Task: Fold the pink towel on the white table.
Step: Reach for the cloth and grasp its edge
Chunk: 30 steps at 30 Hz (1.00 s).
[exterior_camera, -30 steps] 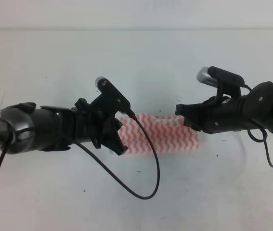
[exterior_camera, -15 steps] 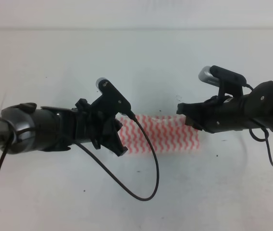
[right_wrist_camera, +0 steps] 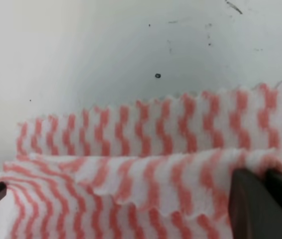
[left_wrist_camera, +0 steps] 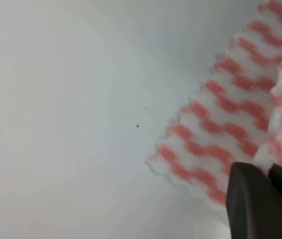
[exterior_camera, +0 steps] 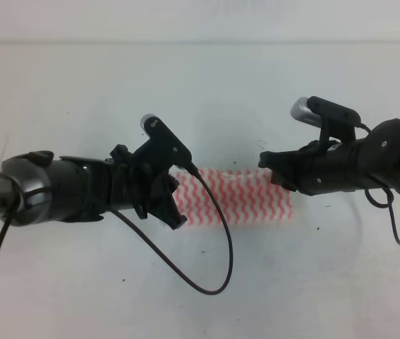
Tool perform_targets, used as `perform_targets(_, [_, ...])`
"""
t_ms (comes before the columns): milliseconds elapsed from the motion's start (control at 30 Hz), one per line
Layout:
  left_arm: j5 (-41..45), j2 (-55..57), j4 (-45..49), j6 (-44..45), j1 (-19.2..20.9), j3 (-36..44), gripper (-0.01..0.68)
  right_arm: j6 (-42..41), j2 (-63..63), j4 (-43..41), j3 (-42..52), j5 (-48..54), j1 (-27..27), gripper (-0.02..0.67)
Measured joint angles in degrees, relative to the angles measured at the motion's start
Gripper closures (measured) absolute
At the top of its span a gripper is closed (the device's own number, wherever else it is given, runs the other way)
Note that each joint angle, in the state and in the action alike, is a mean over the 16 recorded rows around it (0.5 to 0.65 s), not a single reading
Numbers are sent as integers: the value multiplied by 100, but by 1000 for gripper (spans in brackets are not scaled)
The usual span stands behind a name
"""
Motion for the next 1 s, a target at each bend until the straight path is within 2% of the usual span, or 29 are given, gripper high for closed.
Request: perform_targets(1000, [12,185,-2,-9,-1,-319,677,-5,33,4,-1,-68,-7,666])
